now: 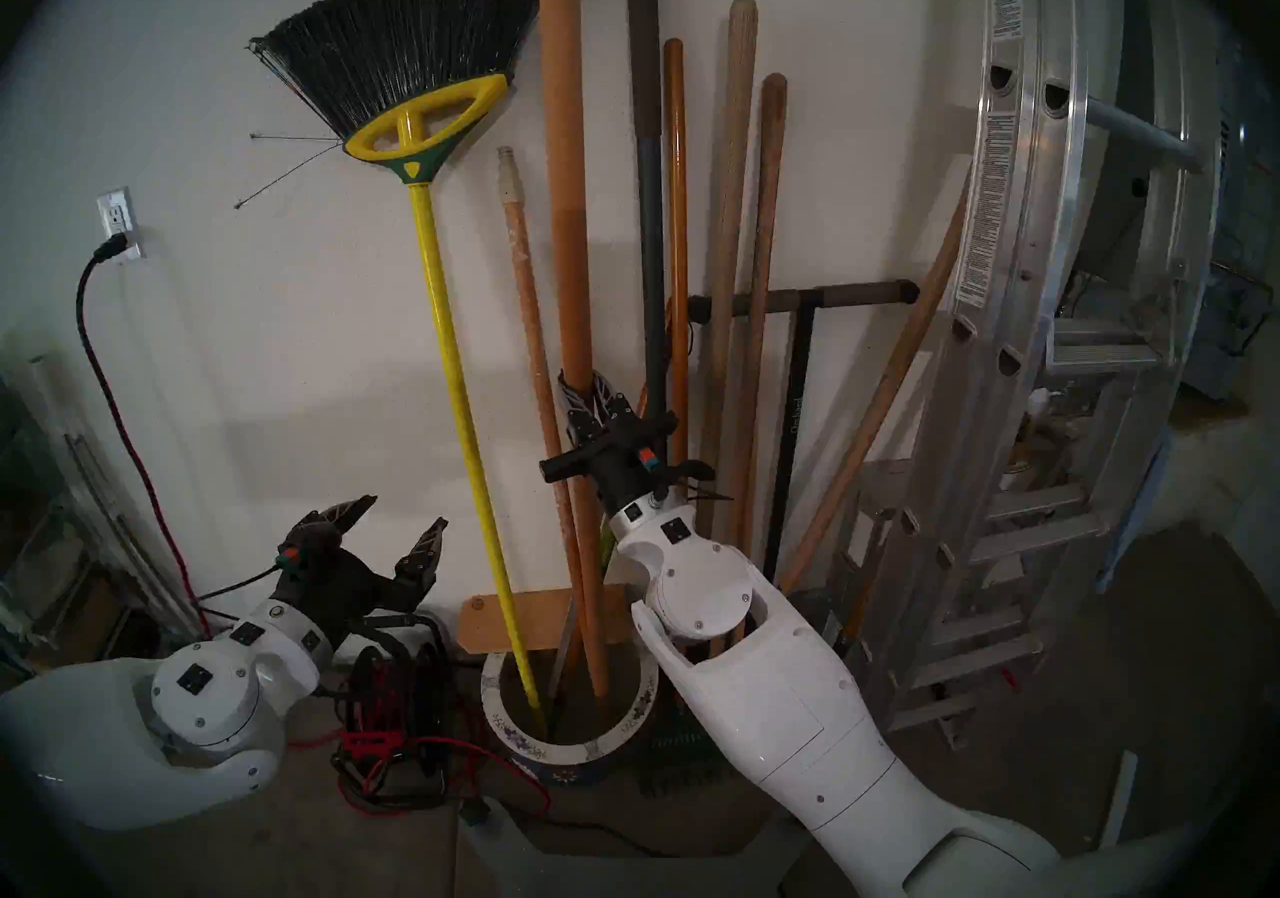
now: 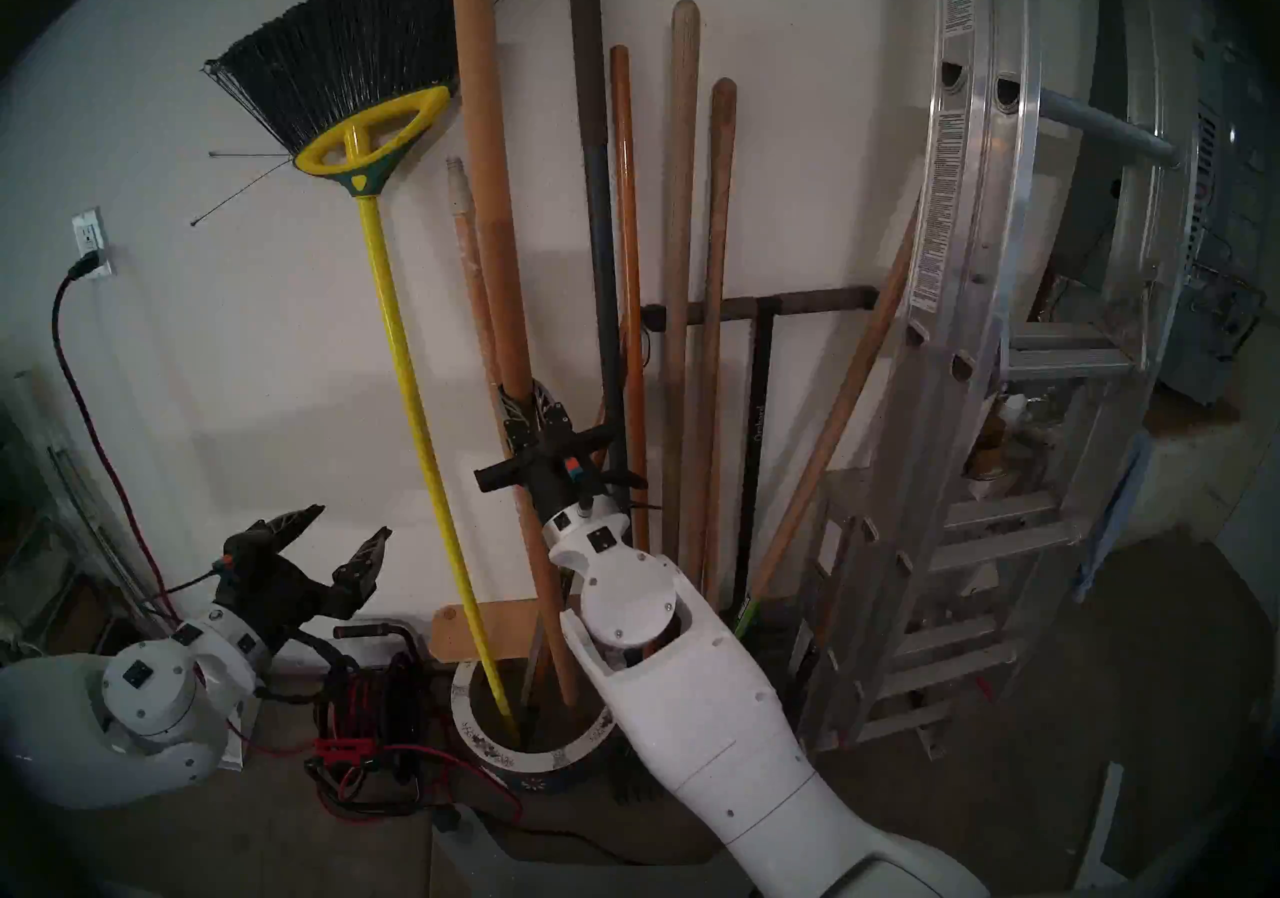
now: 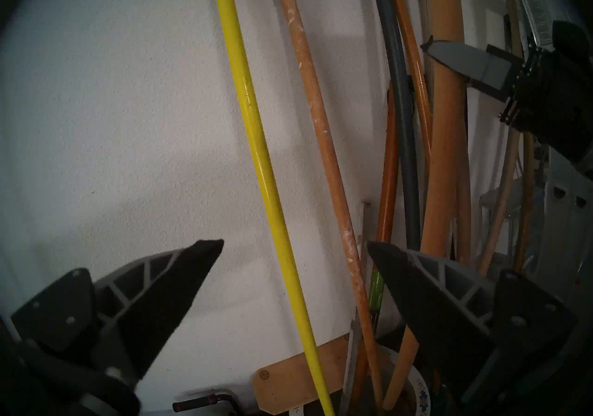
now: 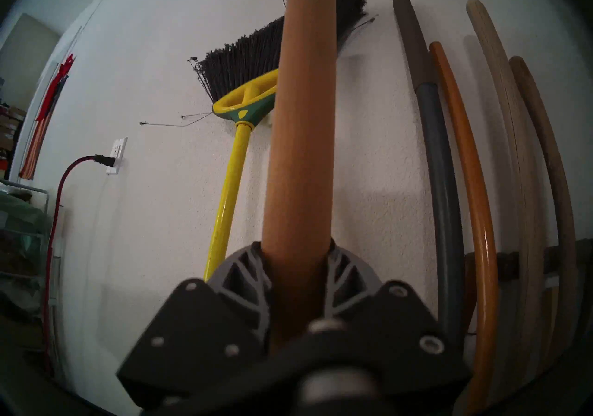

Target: Put wooden sticks into the pot

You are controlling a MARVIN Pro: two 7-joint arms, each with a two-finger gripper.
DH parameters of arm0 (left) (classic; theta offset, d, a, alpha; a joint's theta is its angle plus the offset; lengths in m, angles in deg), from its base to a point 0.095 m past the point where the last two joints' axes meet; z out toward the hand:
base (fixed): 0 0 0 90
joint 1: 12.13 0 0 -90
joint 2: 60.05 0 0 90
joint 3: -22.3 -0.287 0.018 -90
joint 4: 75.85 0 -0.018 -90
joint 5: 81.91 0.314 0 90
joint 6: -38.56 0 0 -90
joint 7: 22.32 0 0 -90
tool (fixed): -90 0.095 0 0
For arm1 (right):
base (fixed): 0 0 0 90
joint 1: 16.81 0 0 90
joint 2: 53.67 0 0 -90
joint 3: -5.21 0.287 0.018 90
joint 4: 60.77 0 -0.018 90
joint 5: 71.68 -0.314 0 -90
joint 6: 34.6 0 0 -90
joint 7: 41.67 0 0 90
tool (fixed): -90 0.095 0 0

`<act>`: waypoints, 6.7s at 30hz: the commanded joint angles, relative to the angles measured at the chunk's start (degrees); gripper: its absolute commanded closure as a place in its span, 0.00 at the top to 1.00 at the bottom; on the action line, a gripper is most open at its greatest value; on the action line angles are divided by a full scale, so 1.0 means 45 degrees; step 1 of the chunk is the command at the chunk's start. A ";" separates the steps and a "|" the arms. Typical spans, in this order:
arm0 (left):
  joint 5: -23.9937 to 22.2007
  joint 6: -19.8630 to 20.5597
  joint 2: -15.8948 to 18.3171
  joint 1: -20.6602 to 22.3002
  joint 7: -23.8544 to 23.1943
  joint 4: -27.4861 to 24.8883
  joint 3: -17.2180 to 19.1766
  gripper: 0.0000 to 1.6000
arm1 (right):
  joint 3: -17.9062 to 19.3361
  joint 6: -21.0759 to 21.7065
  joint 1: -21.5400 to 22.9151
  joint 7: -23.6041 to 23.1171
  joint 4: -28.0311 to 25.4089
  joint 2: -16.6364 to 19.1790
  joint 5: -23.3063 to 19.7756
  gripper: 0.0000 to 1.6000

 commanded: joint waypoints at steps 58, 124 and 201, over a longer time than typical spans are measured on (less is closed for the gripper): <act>-0.0011 -0.0024 0.0004 0.0007 -0.0009 -0.0052 0.0019 1.00 | -0.0114 -0.2180 0.3735 -0.2645 1.0975 -0.2124 -0.1202 0.00; -0.0016 -0.0029 0.0008 -0.0002 -0.0010 -0.0055 0.0026 1.00 | 0.0422 -0.4587 0.5268 -0.3241 1.4581 -0.3149 -0.1311 0.00; -0.0014 -0.0027 0.0008 0.0002 -0.0008 -0.0054 0.0022 1.00 | 0.1687 -0.2253 0.1166 -0.5910 0.8086 0.1407 -0.2356 1.00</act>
